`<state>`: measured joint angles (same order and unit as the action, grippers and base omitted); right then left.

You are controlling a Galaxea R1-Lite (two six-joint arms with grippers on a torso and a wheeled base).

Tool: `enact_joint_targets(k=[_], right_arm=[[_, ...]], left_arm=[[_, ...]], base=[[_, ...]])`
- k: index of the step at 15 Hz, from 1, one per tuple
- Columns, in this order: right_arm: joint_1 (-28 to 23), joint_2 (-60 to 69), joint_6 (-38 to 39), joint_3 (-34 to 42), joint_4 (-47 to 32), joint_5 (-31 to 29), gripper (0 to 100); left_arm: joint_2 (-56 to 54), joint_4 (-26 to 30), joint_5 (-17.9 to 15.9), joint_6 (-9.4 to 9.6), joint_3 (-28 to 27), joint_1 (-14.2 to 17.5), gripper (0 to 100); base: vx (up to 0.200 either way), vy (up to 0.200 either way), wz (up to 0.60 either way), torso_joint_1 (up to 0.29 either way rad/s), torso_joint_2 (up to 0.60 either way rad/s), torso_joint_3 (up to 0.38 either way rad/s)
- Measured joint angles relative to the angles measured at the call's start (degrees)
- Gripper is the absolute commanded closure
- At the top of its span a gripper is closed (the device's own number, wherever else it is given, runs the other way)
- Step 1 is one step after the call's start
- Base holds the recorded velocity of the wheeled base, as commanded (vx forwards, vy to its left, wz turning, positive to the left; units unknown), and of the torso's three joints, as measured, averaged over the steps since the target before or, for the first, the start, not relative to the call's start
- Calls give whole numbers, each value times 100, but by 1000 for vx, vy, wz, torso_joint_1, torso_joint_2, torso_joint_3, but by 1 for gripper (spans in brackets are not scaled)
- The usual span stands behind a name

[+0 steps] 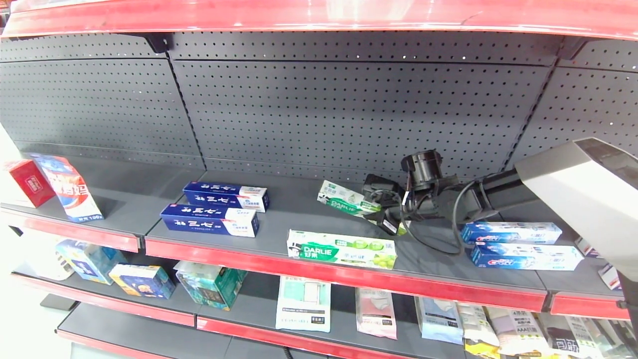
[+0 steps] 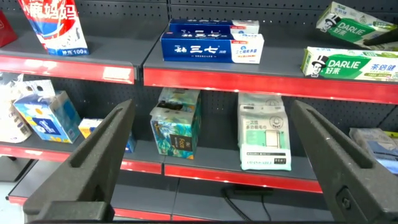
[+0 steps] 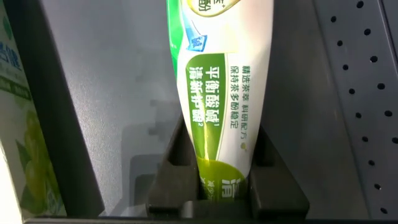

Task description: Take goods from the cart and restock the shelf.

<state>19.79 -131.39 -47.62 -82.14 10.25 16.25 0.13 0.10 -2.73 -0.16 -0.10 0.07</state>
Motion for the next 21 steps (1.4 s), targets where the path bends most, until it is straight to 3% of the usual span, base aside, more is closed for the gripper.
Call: enact_joint_targets(k=[9,13,21], right_arm=[[-80,35,71,-74,-27,104,100],[-83,129,65,-146,-823,272,100],[0,27,24,-396,-1054,282,100]], left_arm=[[0,0,0,0,0,0,0],[0,0,2,0,0,0,0],[0,0,0,0,0,0,0]], base=[[0,0,0,0,0,0],[0,0,0,0,0,0],[0,0,0,0,0,0]])
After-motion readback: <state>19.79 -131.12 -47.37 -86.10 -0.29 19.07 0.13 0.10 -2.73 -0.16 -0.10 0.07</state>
